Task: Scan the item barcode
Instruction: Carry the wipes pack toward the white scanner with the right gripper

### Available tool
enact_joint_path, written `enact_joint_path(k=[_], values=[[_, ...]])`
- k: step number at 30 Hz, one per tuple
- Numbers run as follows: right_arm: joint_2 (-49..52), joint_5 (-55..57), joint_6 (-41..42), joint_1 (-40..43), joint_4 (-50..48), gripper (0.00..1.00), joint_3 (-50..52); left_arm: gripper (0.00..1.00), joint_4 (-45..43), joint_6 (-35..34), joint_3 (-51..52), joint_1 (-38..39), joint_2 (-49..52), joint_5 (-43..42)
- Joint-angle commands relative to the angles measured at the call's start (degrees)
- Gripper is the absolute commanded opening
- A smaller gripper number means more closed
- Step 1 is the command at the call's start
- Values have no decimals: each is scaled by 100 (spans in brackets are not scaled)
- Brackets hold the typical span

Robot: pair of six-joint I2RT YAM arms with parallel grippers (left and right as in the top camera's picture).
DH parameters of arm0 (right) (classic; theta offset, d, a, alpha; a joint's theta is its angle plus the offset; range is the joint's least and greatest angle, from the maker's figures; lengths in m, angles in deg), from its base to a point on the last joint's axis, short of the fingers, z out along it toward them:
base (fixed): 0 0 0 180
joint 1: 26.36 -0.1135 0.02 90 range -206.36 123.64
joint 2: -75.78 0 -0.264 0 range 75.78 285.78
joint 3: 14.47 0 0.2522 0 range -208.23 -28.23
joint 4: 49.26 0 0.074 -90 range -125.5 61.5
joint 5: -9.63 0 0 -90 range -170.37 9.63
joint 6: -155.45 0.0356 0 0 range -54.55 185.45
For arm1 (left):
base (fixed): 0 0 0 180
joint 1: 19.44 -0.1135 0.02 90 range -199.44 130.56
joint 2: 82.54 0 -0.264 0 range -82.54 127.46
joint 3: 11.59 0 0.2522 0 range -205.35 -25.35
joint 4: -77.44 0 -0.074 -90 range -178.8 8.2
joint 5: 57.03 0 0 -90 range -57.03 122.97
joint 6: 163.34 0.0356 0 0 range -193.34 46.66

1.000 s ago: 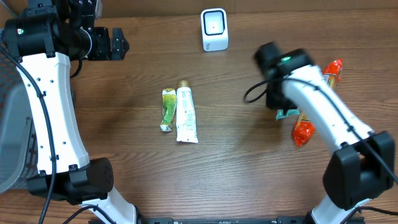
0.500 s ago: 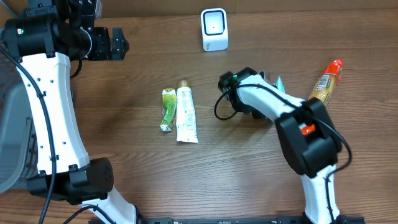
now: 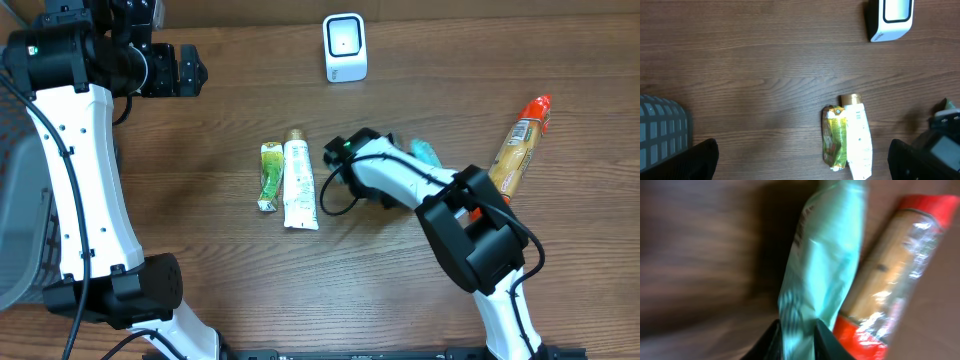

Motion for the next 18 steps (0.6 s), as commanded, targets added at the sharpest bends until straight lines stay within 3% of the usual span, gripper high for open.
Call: enact_joint_path(k=[1, 5, 11, 14, 18], values=[[-59, -1137, 15, -157, 17, 31, -105, 99, 2, 107, -35, 7, -52, -7], [-162, -1963, 186, -59, 352, 57, -647, 99, 4, 107, -35, 7, -52, -4], [-678, -2857, -114, 564, 721, 71, -1856, 100, 2, 107, -35, 7, -52, -7], [-918, -3167, -901, 1102, 831, 83, -2081, 100, 2, 107, -35, 7, -52, -7], [-890, -3639, -1985, 1631, 833, 84, -1884, 99, 2, 107, -35, 7, -52, -7]])
